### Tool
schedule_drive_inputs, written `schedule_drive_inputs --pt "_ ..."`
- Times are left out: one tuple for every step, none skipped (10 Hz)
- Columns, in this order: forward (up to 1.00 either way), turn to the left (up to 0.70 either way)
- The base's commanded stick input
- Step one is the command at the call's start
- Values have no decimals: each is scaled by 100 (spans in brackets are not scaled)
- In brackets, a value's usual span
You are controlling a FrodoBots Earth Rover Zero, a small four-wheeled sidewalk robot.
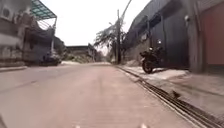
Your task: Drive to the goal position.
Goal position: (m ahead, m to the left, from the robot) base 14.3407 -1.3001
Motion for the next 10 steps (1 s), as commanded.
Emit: schedule_drive_inputs --pt "100 0" --pt "100 0" --pt "100 -22" --pt "100 -35" --pt "100 -10" --pt "100 -1" --pt "100 0" --pt "100 0" --pt "100 0" --pt "100 0"
